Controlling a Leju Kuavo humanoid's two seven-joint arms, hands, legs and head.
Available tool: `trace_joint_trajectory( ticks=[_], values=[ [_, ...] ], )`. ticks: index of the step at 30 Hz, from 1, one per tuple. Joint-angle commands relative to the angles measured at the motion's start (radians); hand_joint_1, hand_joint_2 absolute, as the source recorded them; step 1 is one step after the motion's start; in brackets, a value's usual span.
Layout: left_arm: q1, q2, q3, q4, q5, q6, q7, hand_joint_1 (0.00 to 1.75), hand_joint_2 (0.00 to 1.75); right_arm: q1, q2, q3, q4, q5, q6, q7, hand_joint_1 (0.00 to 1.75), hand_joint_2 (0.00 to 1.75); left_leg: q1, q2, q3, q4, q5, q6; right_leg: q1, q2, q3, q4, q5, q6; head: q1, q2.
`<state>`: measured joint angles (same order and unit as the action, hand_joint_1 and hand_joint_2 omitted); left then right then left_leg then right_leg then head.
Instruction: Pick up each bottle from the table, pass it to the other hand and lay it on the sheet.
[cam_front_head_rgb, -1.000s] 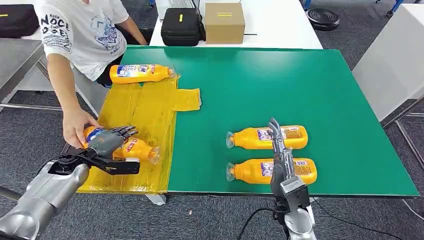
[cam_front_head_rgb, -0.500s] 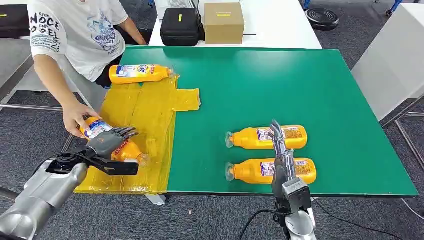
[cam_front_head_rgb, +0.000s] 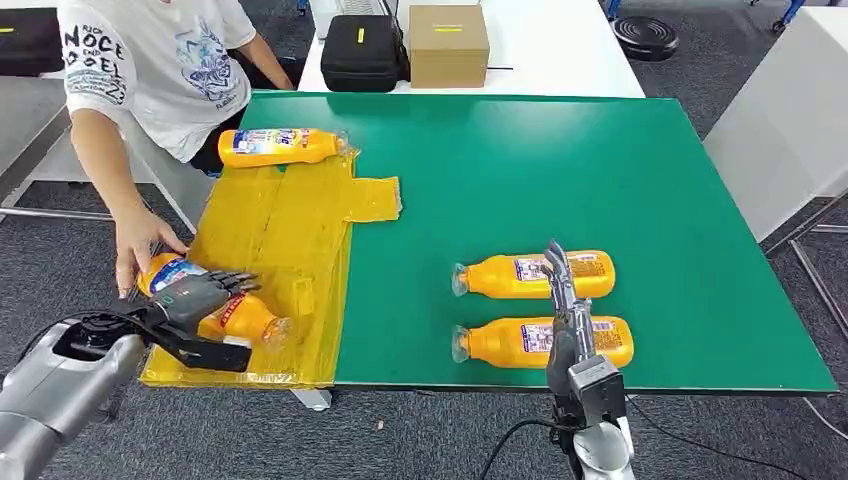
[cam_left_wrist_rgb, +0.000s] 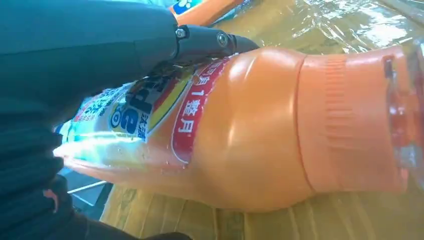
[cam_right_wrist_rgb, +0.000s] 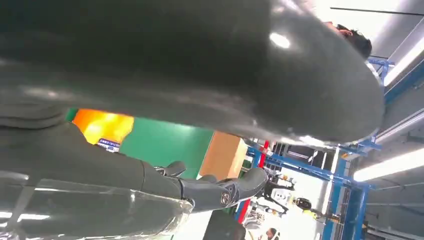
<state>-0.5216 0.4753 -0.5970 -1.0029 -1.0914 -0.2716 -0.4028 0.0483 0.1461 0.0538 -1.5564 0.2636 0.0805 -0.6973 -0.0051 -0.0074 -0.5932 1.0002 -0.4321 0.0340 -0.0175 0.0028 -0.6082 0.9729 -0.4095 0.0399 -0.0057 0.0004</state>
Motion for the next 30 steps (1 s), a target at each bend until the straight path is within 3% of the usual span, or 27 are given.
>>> trace_joint_trajectory(
  ticks=[1, 6, 15, 30],
  values=[
    [-0.002, 0.048, -0.021, -0.147, 0.044, 0.009, -0.021, 0.00, 1.75, -0.028, 0.001, -0.030, 0.057, -0.006, 0.002, -0.001, 0.00, 0.00, 0.001, 0.000, 0.001, 0.000, -0.001, -0.001, 0.001, 0.000, 0.001, -0.001, 0.000, -0.001, 0.000, 0.000],
    [0.010, 0.004, -0.010, -0.182, 0.107, 0.044, -0.075, 0.00, 1.75, -0.012, 0.001, -0.032, 0.047, -0.007, 0.001, -0.001, 0.00, 0.00, 0.002, -0.002, 0.003, 0.001, -0.002, -0.002, 0.002, -0.003, 0.004, -0.001, -0.002, -0.002, 0.000, 0.000],
    [0.023, -0.199, 0.042, -0.161, 0.134, 0.316, -0.156, 0.00, 1.75, 0.020, 0.017, -0.039, 0.001, 0.015, 0.003, 0.017, 0.00, 0.00, 0.000, -0.005, 0.003, -0.001, -0.001, -0.001, 0.001, -0.006, 0.004, -0.002, -0.002, -0.001, 0.000, 0.000],
    [0.002, -0.189, 0.029, -0.153, 0.121, 0.319, -0.161, 0.00, 1.75, 0.010, 0.017, -0.043, 0.009, 0.016, 0.004, 0.021, 0.00, 0.00, 0.002, -0.001, 0.004, 0.001, -0.002, -0.002, 0.002, -0.003, 0.004, -0.001, -0.002, -0.002, 0.000, 0.000]
  ],
)
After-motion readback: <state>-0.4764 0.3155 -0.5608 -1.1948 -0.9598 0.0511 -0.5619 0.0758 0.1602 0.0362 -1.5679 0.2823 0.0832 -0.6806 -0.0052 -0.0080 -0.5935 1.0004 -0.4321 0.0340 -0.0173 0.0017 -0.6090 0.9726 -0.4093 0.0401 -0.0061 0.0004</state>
